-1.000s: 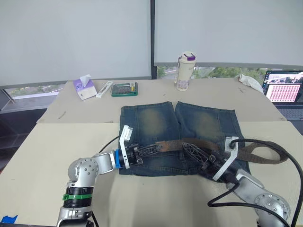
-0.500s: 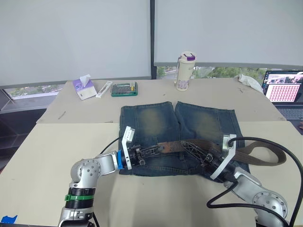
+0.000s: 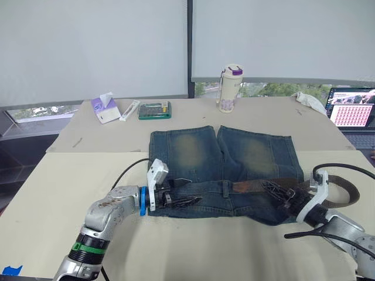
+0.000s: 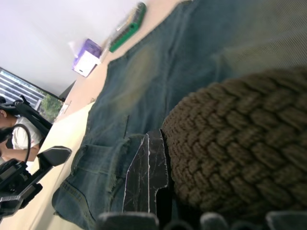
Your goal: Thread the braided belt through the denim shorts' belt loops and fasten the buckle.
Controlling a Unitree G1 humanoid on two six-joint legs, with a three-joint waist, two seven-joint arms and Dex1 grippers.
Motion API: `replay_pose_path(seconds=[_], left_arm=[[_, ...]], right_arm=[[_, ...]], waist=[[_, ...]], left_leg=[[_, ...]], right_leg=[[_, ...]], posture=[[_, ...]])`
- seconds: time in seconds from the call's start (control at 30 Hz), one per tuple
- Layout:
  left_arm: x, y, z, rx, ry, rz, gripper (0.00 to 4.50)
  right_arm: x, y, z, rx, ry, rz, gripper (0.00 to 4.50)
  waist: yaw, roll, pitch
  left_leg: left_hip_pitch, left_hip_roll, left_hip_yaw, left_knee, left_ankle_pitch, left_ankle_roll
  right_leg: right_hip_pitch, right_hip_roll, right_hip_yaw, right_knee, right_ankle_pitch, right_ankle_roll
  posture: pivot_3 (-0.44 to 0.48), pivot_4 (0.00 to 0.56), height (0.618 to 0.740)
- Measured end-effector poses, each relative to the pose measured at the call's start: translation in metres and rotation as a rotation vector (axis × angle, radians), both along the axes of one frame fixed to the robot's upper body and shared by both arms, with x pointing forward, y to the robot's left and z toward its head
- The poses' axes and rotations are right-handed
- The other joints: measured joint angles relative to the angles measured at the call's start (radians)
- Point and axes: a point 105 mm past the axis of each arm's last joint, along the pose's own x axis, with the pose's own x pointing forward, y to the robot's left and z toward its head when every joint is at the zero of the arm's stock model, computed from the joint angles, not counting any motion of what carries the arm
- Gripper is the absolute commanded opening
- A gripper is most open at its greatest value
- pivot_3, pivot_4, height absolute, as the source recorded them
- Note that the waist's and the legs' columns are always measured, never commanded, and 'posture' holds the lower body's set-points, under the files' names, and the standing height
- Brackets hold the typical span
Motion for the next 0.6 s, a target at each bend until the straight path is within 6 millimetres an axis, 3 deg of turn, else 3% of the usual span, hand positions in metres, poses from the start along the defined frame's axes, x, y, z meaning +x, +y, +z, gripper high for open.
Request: replay_pose_path(seconds=[0.2,0.4,0.6], left_arm=[[0.000,-0.001,0.001,0.002,-0.042,-0.012,4.47],[-0.001,-0.003,-0.004,-0.002,-0.037,-0.013,4.47],[-0.003,0.000,-0.010,0.005,-0.018,-0.002,4.47]], right_arm=[[0.000,0.006,-0.003,0.032,0.024,0.021,0.00],[0.013,0.042,-0.004,0.128,0.031,0.057,0.00],[0.015,0.056,-0.011,0.142,0.059,0.079,0.00]], waist=[[-0.004,-0.001,0.000],[-0.007,0.000,0.000],[-0.006,0.000,0.000]], left_leg=[[0.000,0.001,0.001,0.000,0.000,0.000],[0.001,0.001,-0.003,-0.001,0.000,0.001],[0.001,0.001,-0.004,-0.001,0.000,0.001]], right_leg=[[0.000,0.001,0.000,0.000,0.000,0.001],[-0.001,0.001,0.000,0.001,0.000,0.001],[-0.001,0.001,0.000,0.001,0.000,0.000]], posture=[[0.000,0.150,0.740],[0.000,0.150,0.740],[0.000,0.150,0.740]])
